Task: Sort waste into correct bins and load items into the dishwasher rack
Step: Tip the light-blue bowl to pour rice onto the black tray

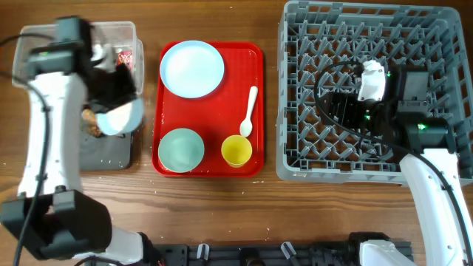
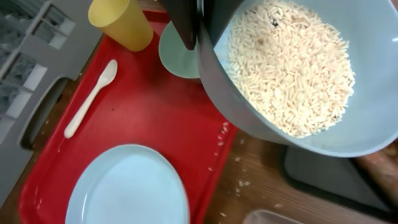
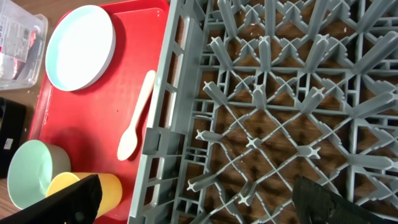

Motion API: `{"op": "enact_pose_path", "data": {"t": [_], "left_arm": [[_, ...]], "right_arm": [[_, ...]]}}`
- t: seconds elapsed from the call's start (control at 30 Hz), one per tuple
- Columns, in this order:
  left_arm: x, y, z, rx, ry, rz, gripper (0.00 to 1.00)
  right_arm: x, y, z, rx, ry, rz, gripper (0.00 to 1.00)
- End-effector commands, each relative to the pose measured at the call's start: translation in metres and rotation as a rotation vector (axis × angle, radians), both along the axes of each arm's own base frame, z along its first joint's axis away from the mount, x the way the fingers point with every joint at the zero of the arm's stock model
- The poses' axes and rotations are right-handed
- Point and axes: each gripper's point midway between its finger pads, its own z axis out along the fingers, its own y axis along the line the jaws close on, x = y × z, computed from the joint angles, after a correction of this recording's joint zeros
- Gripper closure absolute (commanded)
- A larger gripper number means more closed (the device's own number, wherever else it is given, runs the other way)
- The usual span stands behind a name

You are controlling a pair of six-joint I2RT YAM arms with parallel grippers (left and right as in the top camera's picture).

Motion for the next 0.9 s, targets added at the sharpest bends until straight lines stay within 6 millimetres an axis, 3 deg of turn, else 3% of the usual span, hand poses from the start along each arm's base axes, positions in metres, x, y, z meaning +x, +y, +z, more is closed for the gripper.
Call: {"op": "enact_pose_path", "data": {"t": [0.0,0.37,0.6,0.87], "left_arm": [[-0.004,0.022,0.010,-0.200,-0.105,-0.030,0.96],[-0.017,0.107,0.000,-0.698,-0.438,0.246,0.96],[-0.011,0.134,0.005,-0.972,-0.573,0.323,0.96],[-0.009,0.140,0.012,-1.117,-0.607,0.361,0.96]], "right_arm": [[0.004,-0.003,0.001,-0.007,-0.003,-0.019,0.00],[0.005,-0.003,0.002,-0.006,-0.004,-0.021,0.00],[0.004,-0.003,0.001,-0.005,-0.002,-0.021,0.00],[0.004,-0.003,0.001,-0.006,-0.002,-0.021,0.00]]}}
